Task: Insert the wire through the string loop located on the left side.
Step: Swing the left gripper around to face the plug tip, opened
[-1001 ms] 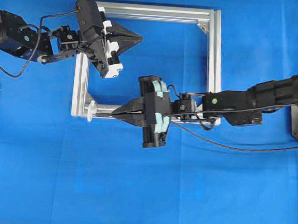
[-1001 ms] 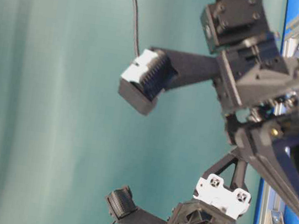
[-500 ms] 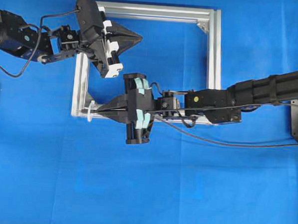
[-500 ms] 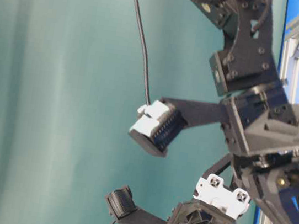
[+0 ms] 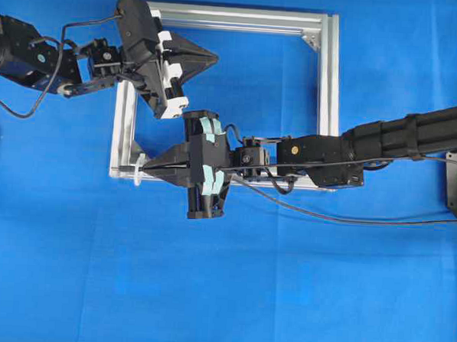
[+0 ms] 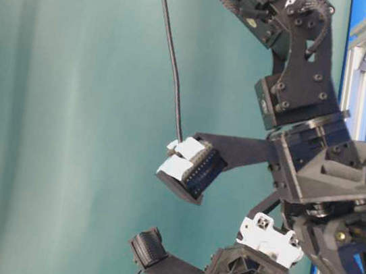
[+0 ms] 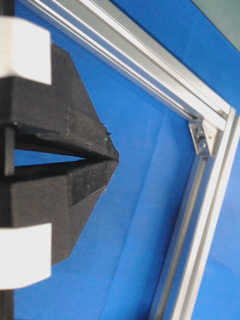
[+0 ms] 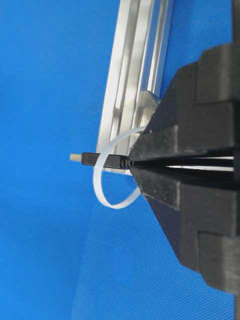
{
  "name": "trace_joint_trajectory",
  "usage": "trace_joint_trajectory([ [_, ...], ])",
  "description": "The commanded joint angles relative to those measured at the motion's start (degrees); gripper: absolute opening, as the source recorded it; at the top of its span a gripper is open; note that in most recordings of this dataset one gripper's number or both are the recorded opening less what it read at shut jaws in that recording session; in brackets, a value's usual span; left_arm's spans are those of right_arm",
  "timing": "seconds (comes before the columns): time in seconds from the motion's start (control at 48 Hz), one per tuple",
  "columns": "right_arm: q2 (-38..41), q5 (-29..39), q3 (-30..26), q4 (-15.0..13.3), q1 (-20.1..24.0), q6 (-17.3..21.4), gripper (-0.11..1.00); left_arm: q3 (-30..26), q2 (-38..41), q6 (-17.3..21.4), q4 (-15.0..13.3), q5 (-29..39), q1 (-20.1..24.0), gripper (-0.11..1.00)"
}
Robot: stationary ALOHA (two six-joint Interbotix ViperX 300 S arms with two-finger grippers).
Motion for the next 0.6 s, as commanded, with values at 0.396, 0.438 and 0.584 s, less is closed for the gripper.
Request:
trace_joint_trajectory([
  [0.396,-1.1,-0.2,-1.1,-0.1,-0.2,-0.1,0.01,1.3,-4.0,0.2,0.2,-0.4,0.4,0.0],
  [0.438,-1.1,-0.2,-1.1,0.0,-0.2,0.0,0.01,2.3,-5.1,0.3,0.3,-0.3,0.8,0.0],
  [0.584,-1.1,-0.2,-1.1,0.0,-0.2,-0.1,0.01,7.6,-10.2,0.5,0.2,-0.4,2.1,0.0],
])
